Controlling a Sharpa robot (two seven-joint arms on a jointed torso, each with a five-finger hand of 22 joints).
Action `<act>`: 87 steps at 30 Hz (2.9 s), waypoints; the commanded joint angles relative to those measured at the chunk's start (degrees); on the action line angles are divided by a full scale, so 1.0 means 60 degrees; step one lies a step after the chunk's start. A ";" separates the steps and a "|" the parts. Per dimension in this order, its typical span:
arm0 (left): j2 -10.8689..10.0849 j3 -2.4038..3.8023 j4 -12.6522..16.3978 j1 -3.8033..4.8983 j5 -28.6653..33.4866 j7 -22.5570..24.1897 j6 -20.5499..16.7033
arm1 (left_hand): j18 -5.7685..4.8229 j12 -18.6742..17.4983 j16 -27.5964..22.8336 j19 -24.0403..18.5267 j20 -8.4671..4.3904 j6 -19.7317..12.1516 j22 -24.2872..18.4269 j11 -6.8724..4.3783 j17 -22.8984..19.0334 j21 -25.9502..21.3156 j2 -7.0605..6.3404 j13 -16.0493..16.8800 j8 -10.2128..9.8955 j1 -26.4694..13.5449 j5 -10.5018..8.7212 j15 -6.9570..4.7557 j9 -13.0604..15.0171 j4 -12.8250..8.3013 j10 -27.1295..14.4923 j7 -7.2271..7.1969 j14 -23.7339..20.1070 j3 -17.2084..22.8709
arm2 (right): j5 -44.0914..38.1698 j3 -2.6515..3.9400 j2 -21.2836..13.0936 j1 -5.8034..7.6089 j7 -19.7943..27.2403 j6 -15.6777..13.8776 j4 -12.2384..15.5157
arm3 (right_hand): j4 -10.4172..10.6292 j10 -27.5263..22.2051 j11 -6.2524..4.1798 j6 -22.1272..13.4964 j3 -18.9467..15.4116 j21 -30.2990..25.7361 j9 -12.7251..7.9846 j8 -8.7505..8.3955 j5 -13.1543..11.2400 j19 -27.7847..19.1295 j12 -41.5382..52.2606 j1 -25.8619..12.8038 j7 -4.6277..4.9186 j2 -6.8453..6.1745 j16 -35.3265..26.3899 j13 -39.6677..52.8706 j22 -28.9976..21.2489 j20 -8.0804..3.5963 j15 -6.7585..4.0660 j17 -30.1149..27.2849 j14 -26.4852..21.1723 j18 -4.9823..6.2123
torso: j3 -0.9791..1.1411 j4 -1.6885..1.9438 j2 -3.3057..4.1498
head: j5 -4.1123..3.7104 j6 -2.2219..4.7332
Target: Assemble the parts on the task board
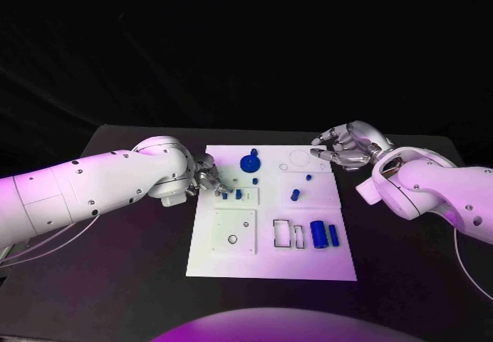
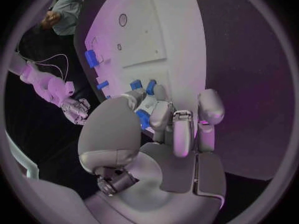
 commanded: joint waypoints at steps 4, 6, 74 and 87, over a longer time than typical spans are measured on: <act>-0.0070 0.0049 0.0022 0.0000 0.0655 0.0171 -0.0626 | -0.0081 -0.0097 -0.0024 -0.0023 -0.0097 -0.0173 -0.0008 0.0038 0.2334 -0.0067 -0.0001 -0.0089 -0.0068 -0.0017 0.0212 0.0023 0.0055 0.0005 0.0024 0.0044 0.0959 -0.0323 | -0.0025 0.0000 0.0006 -0.0021 0.0087 0.0052 -0.0008 | 0.0060 -0.0051 -0.0015 -0.0052 -0.0014 -0.0049 0.0008 0.0017 0.0036 -0.0052 0.0006 -0.0063 -0.0001 -0.0029 -0.0066 -0.0007 0.0213 0.0002 -0.0027 0.1824 0.0835 0.0081 | 0.0006 0.0007 -0.0009 | -0.0009 0.0011; -0.0086 0.0056 0.0015 0.0000 0.0694 0.0179 -0.0644 | -0.0085 -0.0093 -0.0025 -0.0019 -0.0109 -0.0191 0.0003 0.0041 0.2334 -0.0070 0.0015 -0.0086 -0.0076 -0.0012 0.0321 0.0024 0.0075 0.0003 0.0015 0.0047 0.0959 -0.0451 | -0.0025 0.0000 0.0005 -0.0024 0.0086 0.0052 -0.0010 | 0.0060 -0.0051 -0.0015 -0.0052 -0.0014 -0.0049 0.0008 0.0017 0.0036 -0.0052 0.0006 -0.0063 -0.0001 -0.0029 -0.0066 -0.0007 0.0213 0.0002 -0.0027 0.1824 0.0835 0.0081 | 0.0010 0.0010 -0.0008 | -0.0005 0.0009; 0.1562 -0.0225 -0.1155 -0.0013 -0.5295 0.5570 -0.1614 | 0.0618 -0.7241 -0.3469 -0.2650 0.0721 -0.1549 -0.1956 0.1387 -0.4894 -0.5050 -0.0796 -0.7861 -0.3315 0.1851 -0.0789 0.1058 -0.3003 -0.2901 -0.4975 0.1259 -0.2431 0.2065 | -0.0075 0.0000 0.0053 -0.0043 0.0271 -0.0127 -0.0023 | 0.0035 -0.1415 -0.0049 -0.0117 0.0312 -0.1306 0.0146 0.0056 0.0617 -0.0691 -0.1909 0.0056 -0.0016 -0.0114 -0.0731 -0.2179 -0.0591 -0.0028 -0.0067 0.0599 0.0475 0.0337 | 0.0004 0.0009 0.0016 | -0.0172 0.0341; 0.1832 -0.0241 -0.1687 -0.0017 -0.5290 0.5587 -0.1449 | 0.0610 -0.7282 -0.3087 -0.2551 0.0718 -0.1403 -0.1830 0.1380 -0.4554 -0.4970 -0.0736 -0.8021 -0.3367 0.1819 -0.0585 0.1068 -0.3073 -0.2888 -0.4861 0.1291 -0.2187 0.2033 | -0.0069 0.0000 0.0075 -0.0043 0.0277 -0.0125 -0.0028 | 0.0039 -0.1431 -0.0050 -0.0116 0.0320 -0.1309 0.0151 0.0058 0.0647 -0.0686 -0.1943 0.0049 -0.0016 -0.0116 -0.0736 -0.2221 -0.0591 -0.0030 -0.0068 0.0593 0.0475 0.0336 | -0.0006 0.0001 0.0022 | -0.0165 0.0326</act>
